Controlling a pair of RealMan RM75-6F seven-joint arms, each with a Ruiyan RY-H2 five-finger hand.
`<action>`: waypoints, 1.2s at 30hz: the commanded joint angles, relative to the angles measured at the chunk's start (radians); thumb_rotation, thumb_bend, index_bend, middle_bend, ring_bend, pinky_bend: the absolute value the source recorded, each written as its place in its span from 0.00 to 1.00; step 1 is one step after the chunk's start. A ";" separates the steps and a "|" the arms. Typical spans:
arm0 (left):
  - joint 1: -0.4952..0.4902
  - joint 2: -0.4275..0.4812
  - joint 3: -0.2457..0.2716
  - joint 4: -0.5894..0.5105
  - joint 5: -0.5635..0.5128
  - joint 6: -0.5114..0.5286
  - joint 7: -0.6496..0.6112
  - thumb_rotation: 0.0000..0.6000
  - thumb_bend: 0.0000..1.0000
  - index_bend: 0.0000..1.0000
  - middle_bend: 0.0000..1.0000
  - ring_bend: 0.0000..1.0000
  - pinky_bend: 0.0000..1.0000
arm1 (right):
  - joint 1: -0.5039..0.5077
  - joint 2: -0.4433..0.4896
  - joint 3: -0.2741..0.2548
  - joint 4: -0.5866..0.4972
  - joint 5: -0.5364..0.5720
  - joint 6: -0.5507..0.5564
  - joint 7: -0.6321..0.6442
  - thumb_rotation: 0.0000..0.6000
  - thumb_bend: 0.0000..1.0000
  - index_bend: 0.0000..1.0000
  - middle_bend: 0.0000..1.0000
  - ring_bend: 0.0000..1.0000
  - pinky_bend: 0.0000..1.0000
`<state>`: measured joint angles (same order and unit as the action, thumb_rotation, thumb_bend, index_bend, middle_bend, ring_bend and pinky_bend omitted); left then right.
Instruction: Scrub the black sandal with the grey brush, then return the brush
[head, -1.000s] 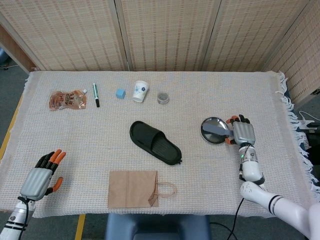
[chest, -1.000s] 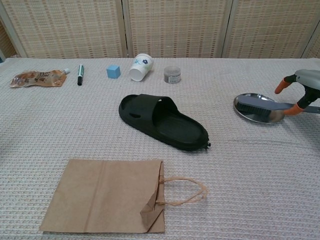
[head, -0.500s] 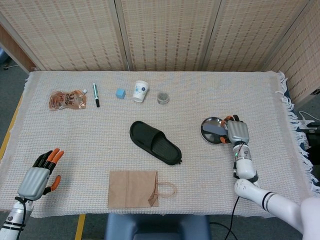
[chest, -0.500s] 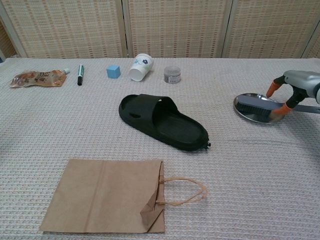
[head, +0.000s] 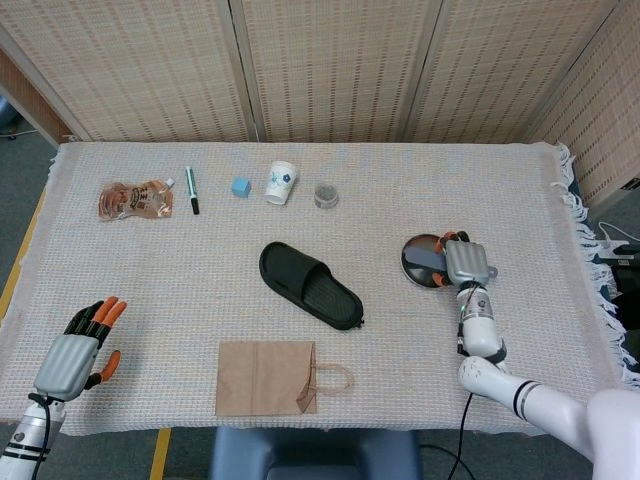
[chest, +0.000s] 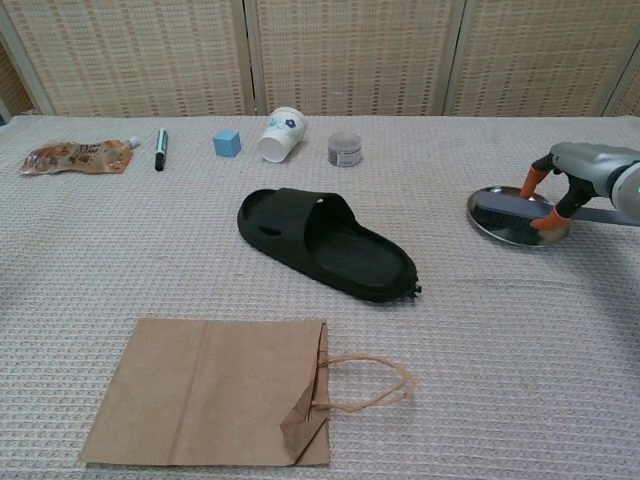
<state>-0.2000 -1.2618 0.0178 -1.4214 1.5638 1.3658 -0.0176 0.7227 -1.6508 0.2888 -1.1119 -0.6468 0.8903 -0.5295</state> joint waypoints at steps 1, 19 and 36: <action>0.000 0.001 0.000 0.000 -0.002 -0.001 0.000 1.00 0.50 0.00 0.00 0.00 0.10 | 0.004 -0.005 -0.004 0.008 0.005 -0.002 -0.005 1.00 0.18 0.38 0.19 0.10 0.38; -0.002 0.004 0.001 0.001 -0.006 -0.005 -0.009 1.00 0.50 0.00 0.00 0.00 0.10 | 0.026 -0.050 -0.017 0.046 -0.002 0.015 -0.031 1.00 0.20 0.52 0.32 0.27 0.55; 0.000 0.007 0.002 0.000 -0.008 -0.002 -0.014 1.00 0.50 0.00 0.00 0.00 0.10 | 0.019 -0.089 -0.024 0.089 -0.064 0.032 0.003 1.00 0.30 0.70 0.47 0.43 0.64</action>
<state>-0.2005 -1.2552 0.0202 -1.4214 1.5564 1.3637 -0.0317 0.7424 -1.7388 0.2648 -1.0238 -0.7099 0.9224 -0.5273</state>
